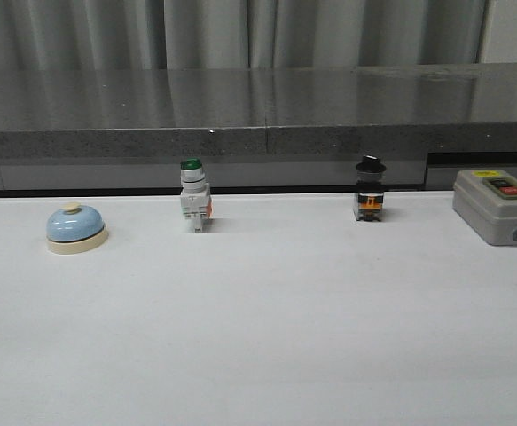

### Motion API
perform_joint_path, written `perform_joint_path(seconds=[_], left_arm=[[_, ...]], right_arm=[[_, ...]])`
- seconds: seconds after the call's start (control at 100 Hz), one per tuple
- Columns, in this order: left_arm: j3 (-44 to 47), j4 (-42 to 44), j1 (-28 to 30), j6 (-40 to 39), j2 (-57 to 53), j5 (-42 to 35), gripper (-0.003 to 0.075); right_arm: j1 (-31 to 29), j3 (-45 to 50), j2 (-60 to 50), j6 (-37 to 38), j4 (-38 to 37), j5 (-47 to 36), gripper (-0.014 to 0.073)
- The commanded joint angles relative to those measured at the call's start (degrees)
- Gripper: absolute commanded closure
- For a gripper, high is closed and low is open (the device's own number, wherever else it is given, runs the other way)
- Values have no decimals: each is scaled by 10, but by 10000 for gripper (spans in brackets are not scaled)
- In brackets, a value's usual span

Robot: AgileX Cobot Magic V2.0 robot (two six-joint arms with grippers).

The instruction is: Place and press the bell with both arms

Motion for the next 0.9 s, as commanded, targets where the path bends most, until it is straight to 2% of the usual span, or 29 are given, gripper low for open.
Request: perform_joint_path(seconds=[0.0,0.5,0.68,0.89], left_arm=[[24,-6,2,-5,-16,-49,741],[4,-14,2,-5,-16,-53,741],[-90,-34,2,-5,12,-18,741],[-238,-34,2,-5,123,98,741]], right_arm=[[-5,-8,-9,-2,-1,-48,654],[-5,-8,-9,-2,-1,-48,654],[-5,-8,-9,-2,-1,-48,654],[-5,-8,-9,-2,-1,-48,654]])
